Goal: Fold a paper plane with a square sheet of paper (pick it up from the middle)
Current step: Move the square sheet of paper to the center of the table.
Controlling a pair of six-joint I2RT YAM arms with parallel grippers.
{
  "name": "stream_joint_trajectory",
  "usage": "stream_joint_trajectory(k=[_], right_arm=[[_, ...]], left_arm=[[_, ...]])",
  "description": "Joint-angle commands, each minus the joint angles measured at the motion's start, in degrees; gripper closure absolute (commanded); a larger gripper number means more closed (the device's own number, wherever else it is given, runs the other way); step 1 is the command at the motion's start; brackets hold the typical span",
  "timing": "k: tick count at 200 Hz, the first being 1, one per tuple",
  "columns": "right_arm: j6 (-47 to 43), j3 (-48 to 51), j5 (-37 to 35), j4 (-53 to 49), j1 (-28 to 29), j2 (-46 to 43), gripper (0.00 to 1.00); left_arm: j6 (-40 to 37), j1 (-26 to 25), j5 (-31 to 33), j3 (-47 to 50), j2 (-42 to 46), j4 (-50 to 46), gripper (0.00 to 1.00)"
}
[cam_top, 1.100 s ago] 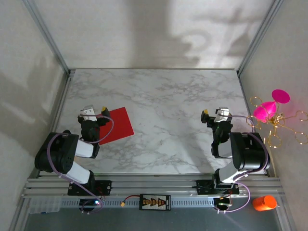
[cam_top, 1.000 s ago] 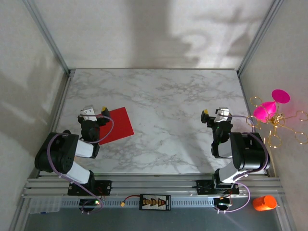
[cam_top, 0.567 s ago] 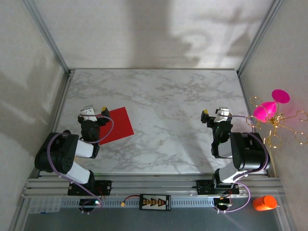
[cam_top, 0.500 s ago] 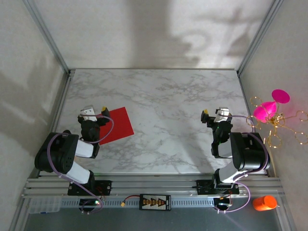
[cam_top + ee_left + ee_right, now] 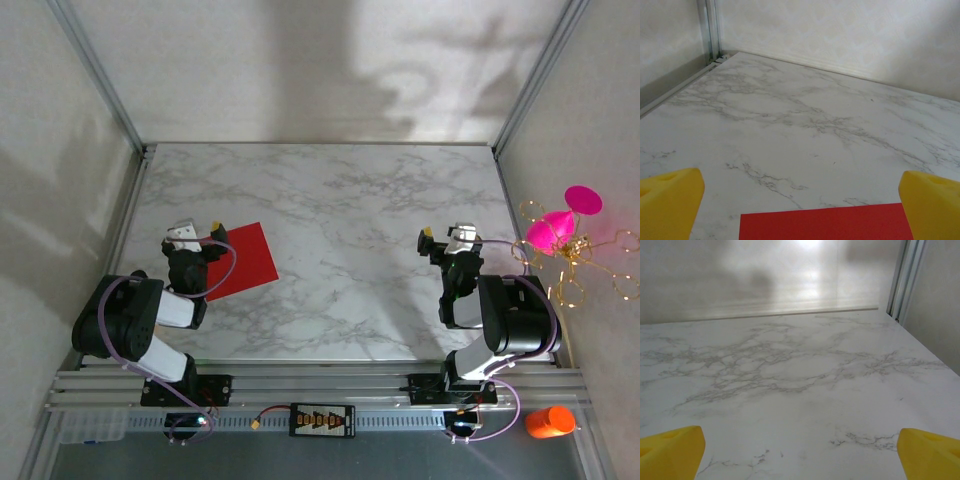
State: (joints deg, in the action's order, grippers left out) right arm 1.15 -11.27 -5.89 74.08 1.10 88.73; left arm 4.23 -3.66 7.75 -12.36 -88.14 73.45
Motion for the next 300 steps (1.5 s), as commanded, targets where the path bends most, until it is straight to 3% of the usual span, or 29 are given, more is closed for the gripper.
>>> stream_joint_trajectory(k=[1, 37, 62, 95, 112, 127, 144, 173, 199, 235, 300], right_arm=[[0.7, -0.9, 0.4, 0.8, -0.1, 0.0, 0.01], [-0.2, -1.0, 2.0, 0.0, -0.1, -1.0, 0.01], [-0.4, -2.8, 1.0, -7.7, 0.3, -7.2, 0.01], [2.3, -13.2, -2.8, -28.9, 3.5, -15.6, 0.01], [12.1, -22.5, -2.4, -44.0, 5.1, -15.6, 0.01], [18.5, -31.8, -0.8, -57.6, 6.8, -12.2, 0.01], [21.4, -37.4, 0.7, -63.0, 11.9, -7.7, 0.01], [25.7, -46.4, 3.4, -69.0, 21.6, 1.7, 0.01], [26.4, -55.3, 10.0, -71.2, 30.3, 10.4, 0.02], [24.8, -65.8, 13.7, -73.9, 41.7, 21.7, 0.13], [21.9, -84.4, 20.8, -79.0, 51.1, 39.0, 0.4]], left_arm=[[-0.7, -0.2, 0.5, -0.5, -0.2, 1.0, 0.01], [-0.7, -0.2, 0.6, -0.2, -0.1, 1.5, 0.01], [-0.3, -0.3, 1.7, 0.6, 3.2, 0.7, 0.01], [0.0, -0.9, 5.3, -2.4, 12.2, -11.0, 0.01], [4.6, -1.7, 9.5, -5.9, 16.2, -20.0, 0.01], [13.2, -1.8, 11.6, -11.1, 19.3, -30.8, 0.01], [21.5, -1.8, 10.4, -16.2, 20.8, -41.7, 0.01], [28.0, -1.8, 4.8, -19.0, 20.8, -45.9, 0.01], [28.7, -1.6, 1.4, -21.5, 19.9, -48.7, 0.01], [29.4, -0.3, 2.6, -23.8, 19.4, -52.6, 0.01], [30.6, 3.6, 0.9, -25.5, 21.6, -54.5, 0.01]])
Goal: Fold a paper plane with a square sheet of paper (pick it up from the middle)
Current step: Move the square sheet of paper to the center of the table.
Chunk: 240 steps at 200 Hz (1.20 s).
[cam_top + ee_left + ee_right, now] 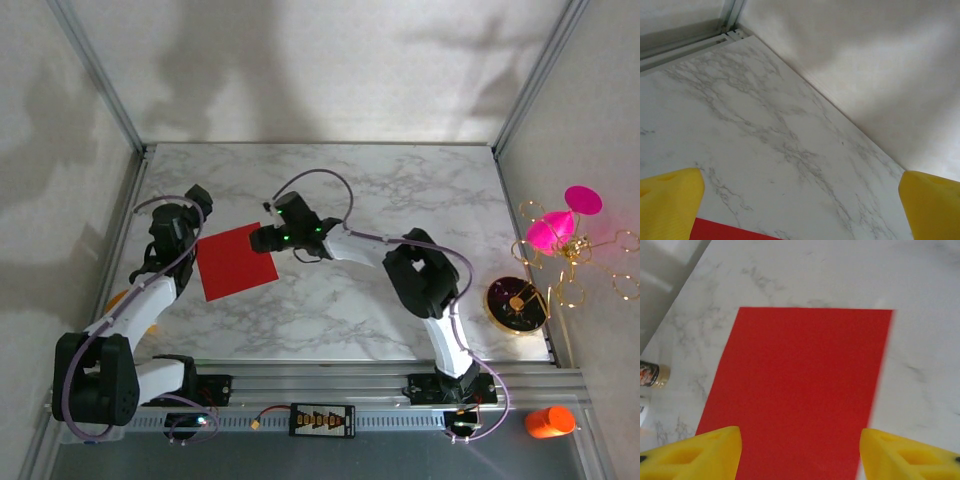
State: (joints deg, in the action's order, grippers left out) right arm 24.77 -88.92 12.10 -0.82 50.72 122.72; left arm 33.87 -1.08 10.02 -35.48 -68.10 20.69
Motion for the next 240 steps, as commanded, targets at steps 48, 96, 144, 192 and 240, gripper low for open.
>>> stream_joint_trajectory(k=[48, 96, 144, 192, 240], right_arm=[[-2.2, -18.9, 1.7, -10.7, 2.2, 14.8, 0.46], [-2.1, -21.8, -1.4, -14.3, 2.2, 17.9, 0.45], [0.2, -13.5, -8.9, -15.9, 0.7, 14.3, 0.44], [7.7, 9.7, -9.4, -7.9, -6.6, 0.5, 0.44], [6.8, 17.1, -7.0, -5.7, -10.6, -7.5, 0.44]], left_arm=[[1.0, 1.4, -1.7, -2.3, 1.6, -3.4, 0.01], [1.3, 1.5, -2.7, -3.0, 0.7, -3.6, 0.01], [1.7, 1.5, -5.4, -4.3, -1.2, -5.2, 0.01], [2.1, 1.2, -10.4, -7.2, -4.4, -9.1, 0.01], [2.7, -2.0, -15.7, -11.0, -9.6, -13.4, 0.01]])
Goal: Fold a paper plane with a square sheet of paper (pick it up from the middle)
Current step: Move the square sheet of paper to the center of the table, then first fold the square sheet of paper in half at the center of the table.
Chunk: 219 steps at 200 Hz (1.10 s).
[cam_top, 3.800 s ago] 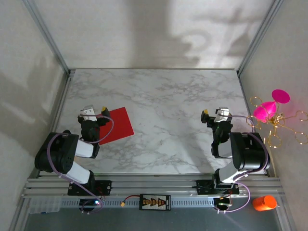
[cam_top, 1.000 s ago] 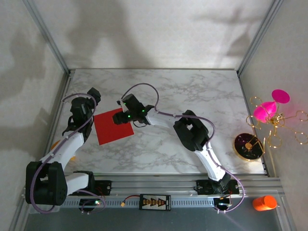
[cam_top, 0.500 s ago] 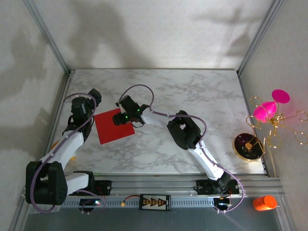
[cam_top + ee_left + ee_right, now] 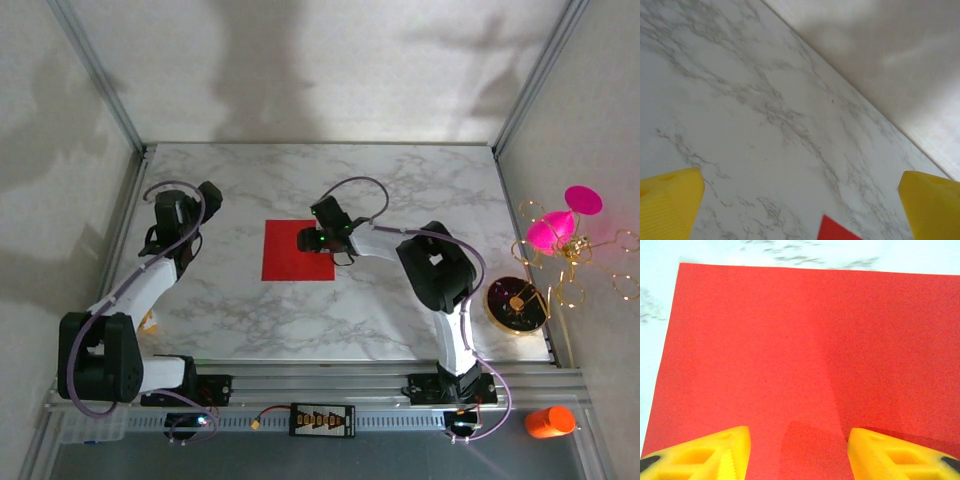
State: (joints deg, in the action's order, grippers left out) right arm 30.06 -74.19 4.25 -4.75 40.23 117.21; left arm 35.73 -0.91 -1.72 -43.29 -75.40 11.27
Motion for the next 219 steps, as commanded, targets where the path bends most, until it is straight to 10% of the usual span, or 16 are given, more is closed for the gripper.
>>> stream_joint_trajectory(k=[1, 127, 219], right_arm=[[1.6, 2.4, 1.1, -1.6, -0.1, -2.1, 0.44], [6.2, 17.3, -12.0, 8.7, -13.3, -24.4, 0.02], [7.7, 19.4, -11.0, 9.6, -15.6, -23.7, 0.01]], left_arm=[[0.8, -2.3, -4.0, -3.3, -2.5, -4.1, 0.01], [-5.8, -27.1, 4.6, -26.2, -27.5, -31.8, 0.01], [-3.5, -35.5, 7.8, -44.5, -44.7, -45.4, 0.1]])
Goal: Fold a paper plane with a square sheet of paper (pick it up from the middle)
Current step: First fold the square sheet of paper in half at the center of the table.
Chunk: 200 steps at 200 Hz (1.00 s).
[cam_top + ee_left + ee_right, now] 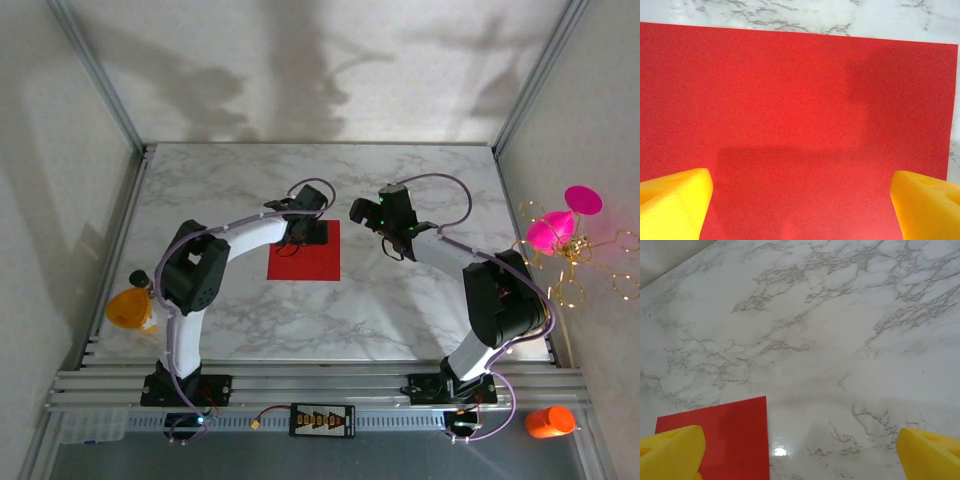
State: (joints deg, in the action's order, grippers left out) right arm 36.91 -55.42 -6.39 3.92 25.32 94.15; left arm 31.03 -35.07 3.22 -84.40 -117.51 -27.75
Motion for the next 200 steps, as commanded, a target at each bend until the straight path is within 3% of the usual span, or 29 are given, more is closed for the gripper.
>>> stream_joint_trajectory(k=[1, 104, 200], right_arm=[[0.9, 0.6, -0.3, 0.9, -0.6, -0.6, 0.01], [1.1, 0.4, 0.9, 1.0, -1.0, 0.1, 0.01], [1.9, 0.7, 1.3, 1.0, -1.1, 0.5, 0.01]], left_arm=[[1.3, -1.3, 3.0, -3.6, -2.6, -6.4, 0.11], [2.5, -1.6, 4.2, -6.3, -6.6, -7.8, 0.19], [2.2, -1.8, 3.8, -3.0, -8.9, -7.1, 0.24]])
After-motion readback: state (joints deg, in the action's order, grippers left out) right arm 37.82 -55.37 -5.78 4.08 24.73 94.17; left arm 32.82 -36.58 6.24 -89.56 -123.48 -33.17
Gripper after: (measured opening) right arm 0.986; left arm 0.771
